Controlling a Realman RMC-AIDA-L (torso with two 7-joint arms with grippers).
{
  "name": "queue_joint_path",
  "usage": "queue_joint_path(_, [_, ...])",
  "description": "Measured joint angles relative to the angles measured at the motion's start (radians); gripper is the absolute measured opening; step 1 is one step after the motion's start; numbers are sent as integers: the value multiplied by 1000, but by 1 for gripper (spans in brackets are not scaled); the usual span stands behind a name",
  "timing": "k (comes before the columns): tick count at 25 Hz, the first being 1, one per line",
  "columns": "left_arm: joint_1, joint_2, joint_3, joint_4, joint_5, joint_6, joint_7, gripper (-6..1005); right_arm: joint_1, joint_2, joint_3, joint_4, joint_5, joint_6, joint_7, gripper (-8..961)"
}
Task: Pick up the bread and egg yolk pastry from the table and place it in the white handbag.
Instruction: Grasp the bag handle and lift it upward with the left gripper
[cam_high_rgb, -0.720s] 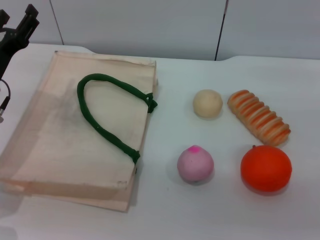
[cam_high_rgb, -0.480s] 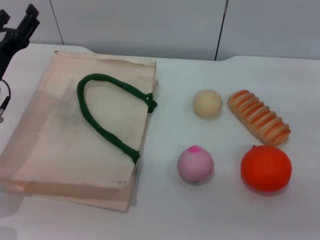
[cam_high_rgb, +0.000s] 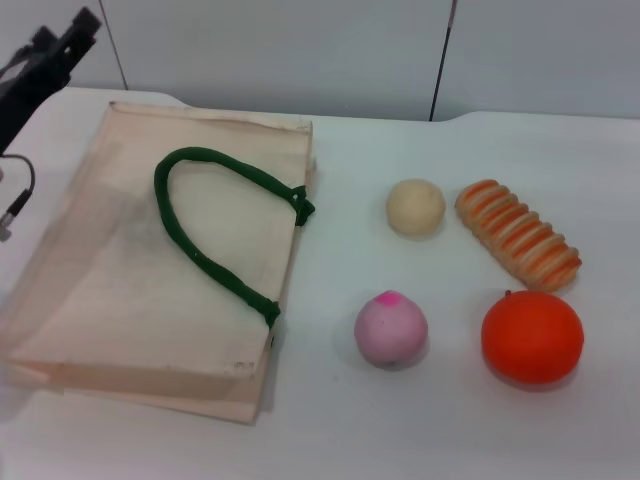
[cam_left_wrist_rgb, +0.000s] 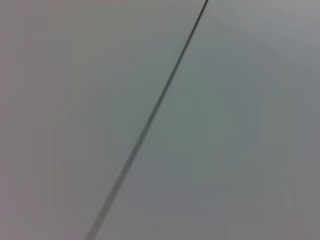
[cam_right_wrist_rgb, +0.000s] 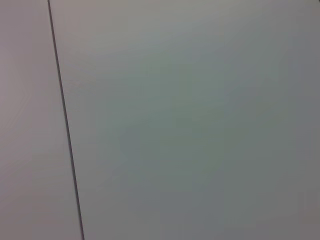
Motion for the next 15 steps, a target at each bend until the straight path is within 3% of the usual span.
queue_joint_path(10, [-11, 43, 195, 444, 521, -27, -1025, 858, -1, -2, 0, 1, 0, 12, 1, 828])
queue_joint_path(12, [-24, 54, 214, 489, 630, -41, -1141, 857, -1, -2, 0, 0, 0, 12, 1, 828])
queue_joint_path(13, [-51, 63, 225, 516, 769, -56, -1240, 857, -1, -2, 0, 0, 0, 12, 1, 828])
queue_joint_path(15, [-65, 66, 227, 522, 837, -62, -1275, 857, -1, -3, 0, 0, 0, 13, 1, 828])
